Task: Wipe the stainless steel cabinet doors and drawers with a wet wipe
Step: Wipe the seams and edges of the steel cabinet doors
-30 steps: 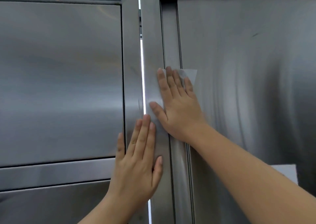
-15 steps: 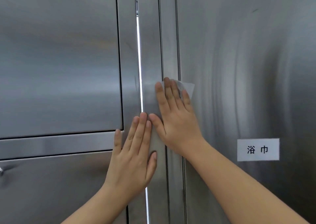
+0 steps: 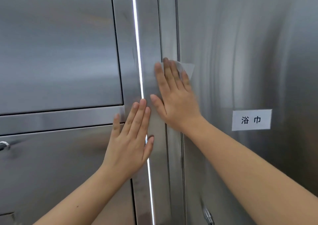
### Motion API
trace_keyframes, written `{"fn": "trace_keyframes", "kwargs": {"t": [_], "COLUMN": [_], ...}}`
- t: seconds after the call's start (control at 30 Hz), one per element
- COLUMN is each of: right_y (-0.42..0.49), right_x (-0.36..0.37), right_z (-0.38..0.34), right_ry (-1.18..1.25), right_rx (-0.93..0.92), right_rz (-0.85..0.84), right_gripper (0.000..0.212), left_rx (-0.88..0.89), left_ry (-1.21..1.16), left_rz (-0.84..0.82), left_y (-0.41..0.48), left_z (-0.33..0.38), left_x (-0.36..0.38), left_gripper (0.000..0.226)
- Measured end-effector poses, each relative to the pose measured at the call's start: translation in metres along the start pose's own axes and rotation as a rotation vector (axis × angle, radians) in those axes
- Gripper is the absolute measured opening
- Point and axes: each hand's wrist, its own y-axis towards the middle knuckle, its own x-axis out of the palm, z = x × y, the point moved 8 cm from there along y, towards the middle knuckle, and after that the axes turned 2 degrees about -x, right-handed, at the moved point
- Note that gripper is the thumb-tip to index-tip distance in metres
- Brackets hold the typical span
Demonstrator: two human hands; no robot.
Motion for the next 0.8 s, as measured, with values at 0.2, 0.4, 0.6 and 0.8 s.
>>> {"fn": "trace_keyframes", "kwargs": {"t": [0.2,0.4,0.6,0.8], "right_y": [0.004,-0.060,-0.029,-0.038], "right_x": [0.000,0.014,0.005,0.009], "right_z": [0.000,-0.018,-0.008,-0.011], "right_ry": [0.016,0.035,0.012,0.027], "right_rx": [0.014,0.024,-0.015,0.021], "right_rz": [0.062,0.017,0.031,0.085], "right_gripper": [0.059,0.057,0.060,0.059], "left_rx": [-0.044,-0.068,-0.050,-0.078], "left_ry": [-0.057,-0.100,-0.091,-0.120], "left_rz": [0.019,0.027,0.013,0.043], "left_y": [-0.007,-0.016,-0.015,-0.016], "left_z": [0.005,0.009,0.008,0.008], "left_x": [0.002,0.004,0.005,0.005], "left_gripper": [0.062,0.061,0.062,0.062]}}
